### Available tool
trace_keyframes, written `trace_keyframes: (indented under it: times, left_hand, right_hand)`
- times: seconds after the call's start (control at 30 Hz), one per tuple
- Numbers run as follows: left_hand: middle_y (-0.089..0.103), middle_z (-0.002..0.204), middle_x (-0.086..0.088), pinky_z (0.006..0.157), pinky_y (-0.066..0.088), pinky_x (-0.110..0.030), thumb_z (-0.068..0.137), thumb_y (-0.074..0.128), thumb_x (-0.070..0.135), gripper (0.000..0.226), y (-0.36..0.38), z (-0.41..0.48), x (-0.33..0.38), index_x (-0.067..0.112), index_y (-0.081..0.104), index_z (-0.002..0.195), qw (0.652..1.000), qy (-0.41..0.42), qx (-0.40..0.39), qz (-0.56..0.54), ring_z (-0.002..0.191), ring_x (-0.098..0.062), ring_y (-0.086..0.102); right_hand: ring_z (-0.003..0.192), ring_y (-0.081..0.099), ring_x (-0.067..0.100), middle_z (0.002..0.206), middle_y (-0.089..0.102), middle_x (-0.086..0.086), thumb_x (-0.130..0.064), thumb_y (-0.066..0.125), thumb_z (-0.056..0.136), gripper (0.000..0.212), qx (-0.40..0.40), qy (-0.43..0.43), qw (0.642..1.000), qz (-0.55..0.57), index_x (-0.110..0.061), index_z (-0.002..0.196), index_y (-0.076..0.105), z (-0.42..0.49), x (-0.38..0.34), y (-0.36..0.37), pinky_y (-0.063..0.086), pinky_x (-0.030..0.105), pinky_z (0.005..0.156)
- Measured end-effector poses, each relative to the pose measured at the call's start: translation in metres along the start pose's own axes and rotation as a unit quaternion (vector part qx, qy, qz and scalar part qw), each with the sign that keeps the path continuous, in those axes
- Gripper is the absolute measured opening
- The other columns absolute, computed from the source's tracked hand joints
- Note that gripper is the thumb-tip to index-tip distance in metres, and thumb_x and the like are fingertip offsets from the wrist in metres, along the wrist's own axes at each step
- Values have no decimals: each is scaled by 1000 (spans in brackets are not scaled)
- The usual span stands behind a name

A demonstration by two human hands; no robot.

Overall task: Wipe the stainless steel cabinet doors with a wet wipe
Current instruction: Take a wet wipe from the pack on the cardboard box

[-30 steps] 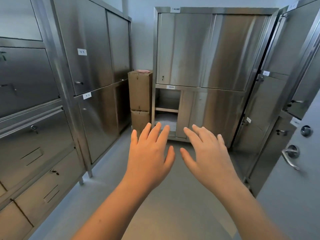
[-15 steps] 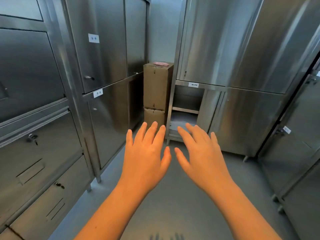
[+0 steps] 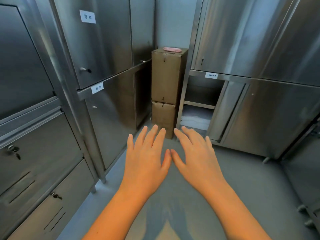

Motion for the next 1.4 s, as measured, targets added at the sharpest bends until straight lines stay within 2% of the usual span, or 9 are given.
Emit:
trace_keyframes:
  times: [0.13,0.23,0.4,0.57,0.7,1.07,1.13,1.27,1.4]
  left_hand:
    - [61,123,-14,91,38,-62,76,58,26,48,42,62,-3,3,62,118,1000,5,-5,21,115,-37,56]
    - [60,125,-14,94,37,-61,78,64,22,46,71,117,1,4,61,120,1000,3,-10,19,118,-36,54]
    - [61,123,-13,92,39,-61,77,67,20,45,119,194,7,5,62,119,1000,8,0,24,116,-36,55]
    - [58,128,-10,98,34,-59,78,72,18,50,168,232,3,8,59,125,1000,-4,-27,2,122,-33,51]
    - [39,146,0,112,13,-45,91,53,28,52,202,263,-4,18,40,141,997,-17,-60,-33,139,-21,28]
    - [22,153,10,110,-7,-31,95,39,38,54,297,361,-95,28,25,146,989,-41,-99,-97,142,-9,9]
    - [25,153,7,112,-3,-36,95,42,35,54,307,389,-129,25,27,146,990,-55,-95,-88,142,-12,12]
    - [50,137,-11,105,24,-57,85,64,18,50,309,442,-195,8,51,132,995,-68,-57,-52,131,-32,40]
    - [53,134,-14,102,26,-60,83,66,15,49,324,484,-242,6,54,129,995,-71,-56,-44,128,-35,43]
  right_hand:
    - [140,17,11,151,24,-7,-43,40,95,57,30,1,999,17,-29,147,22,61,39,9,11,40,113]
    - [141,16,10,151,23,-7,-43,39,95,57,36,1,999,11,-29,147,21,111,73,9,11,40,113]
    - [136,32,23,145,39,4,-31,56,91,54,86,12,995,41,-19,141,40,182,125,-2,21,48,110]
    - [141,19,13,151,26,-6,-40,41,95,56,36,47,998,23,-28,146,24,221,161,24,10,41,114]
    - [139,17,11,151,23,-8,-42,38,95,56,23,75,997,1,-30,147,20,249,188,36,8,40,114]
    - [141,9,11,154,17,-8,-43,35,96,55,-8,84,996,-27,-31,147,17,394,197,96,6,40,114]
    - [141,9,11,154,17,-8,-42,37,96,56,-10,78,997,-13,-31,147,17,440,187,108,5,40,115]
    - [140,17,13,152,25,-6,-39,43,95,55,5,33,999,11,-30,146,24,531,152,125,7,41,115]
    - [140,19,13,151,28,-5,-38,45,95,54,2,15,999,34,-30,145,27,595,129,151,6,43,114]
Point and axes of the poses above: each hand's wrist, its own z-axis towards the middle knuckle, its own y-axis out of the palm, x = y × z, the point moved 4 cm from there along z, towards the middle knuckle
